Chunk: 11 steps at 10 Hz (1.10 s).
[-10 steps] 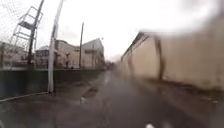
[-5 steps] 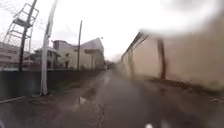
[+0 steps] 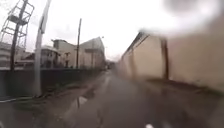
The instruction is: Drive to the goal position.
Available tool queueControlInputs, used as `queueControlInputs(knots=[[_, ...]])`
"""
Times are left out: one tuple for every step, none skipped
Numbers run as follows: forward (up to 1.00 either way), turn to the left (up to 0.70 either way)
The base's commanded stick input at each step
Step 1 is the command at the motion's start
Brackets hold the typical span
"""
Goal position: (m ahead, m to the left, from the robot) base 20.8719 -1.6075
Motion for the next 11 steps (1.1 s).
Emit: queueControlInputs(knots=[[0.50, 0.06], [0.50, 0.06], [0.50, 0.06], [0.50, 0.06], [0.50, 0.06], [0.50, 0.06], [0.50, 0.06], [0.50, 0.06], [0.50, 0.06], [0.50, 0.06], [0.50, 0.06]])
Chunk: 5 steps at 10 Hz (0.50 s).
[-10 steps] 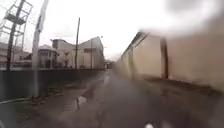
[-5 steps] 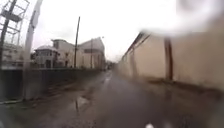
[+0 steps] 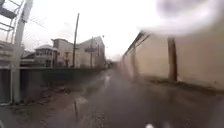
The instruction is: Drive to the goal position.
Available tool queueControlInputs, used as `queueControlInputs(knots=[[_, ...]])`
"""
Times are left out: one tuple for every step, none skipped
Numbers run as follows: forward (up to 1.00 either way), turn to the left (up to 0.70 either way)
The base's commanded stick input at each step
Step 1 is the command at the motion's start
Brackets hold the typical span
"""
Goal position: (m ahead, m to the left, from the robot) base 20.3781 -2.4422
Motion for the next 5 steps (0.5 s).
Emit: queueControlInputs(knots=[[0.50, 0.06], [0.50, 0.06], [0.50, 0.06], [0.50, 0.06], [0.50, 0.06]])
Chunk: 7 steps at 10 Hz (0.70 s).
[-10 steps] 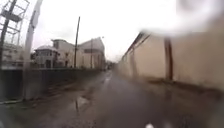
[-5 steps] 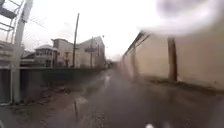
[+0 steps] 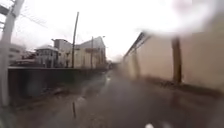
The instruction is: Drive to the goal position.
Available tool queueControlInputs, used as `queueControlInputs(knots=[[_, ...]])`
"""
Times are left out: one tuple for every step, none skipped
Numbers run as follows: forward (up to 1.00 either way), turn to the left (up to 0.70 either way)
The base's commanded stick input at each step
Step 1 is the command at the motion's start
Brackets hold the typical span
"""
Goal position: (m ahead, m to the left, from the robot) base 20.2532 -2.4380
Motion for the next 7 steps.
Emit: queueControlInputs(knots=[[0.50, 0.06], [0.50, 0.06], [0.50, 0.06], [0.50, 0.06], [0.50, 0.06], [0.50, 0.06], [0.50, 0.06]])
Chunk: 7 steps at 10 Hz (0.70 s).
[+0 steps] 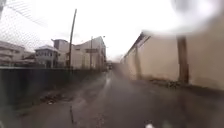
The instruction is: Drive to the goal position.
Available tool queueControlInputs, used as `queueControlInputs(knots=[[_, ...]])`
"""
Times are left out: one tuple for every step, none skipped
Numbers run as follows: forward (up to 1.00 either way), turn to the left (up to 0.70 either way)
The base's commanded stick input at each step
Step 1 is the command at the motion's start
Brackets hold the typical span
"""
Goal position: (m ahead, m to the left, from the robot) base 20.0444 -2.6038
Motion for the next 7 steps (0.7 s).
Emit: queueControlInputs(knots=[[0.50, 0.06], [0.50, 0.06], [0.50, 0.06], [0.50, 0.06], [0.50, 0.06], [0.50, 0.06], [0.50, 0.06]])
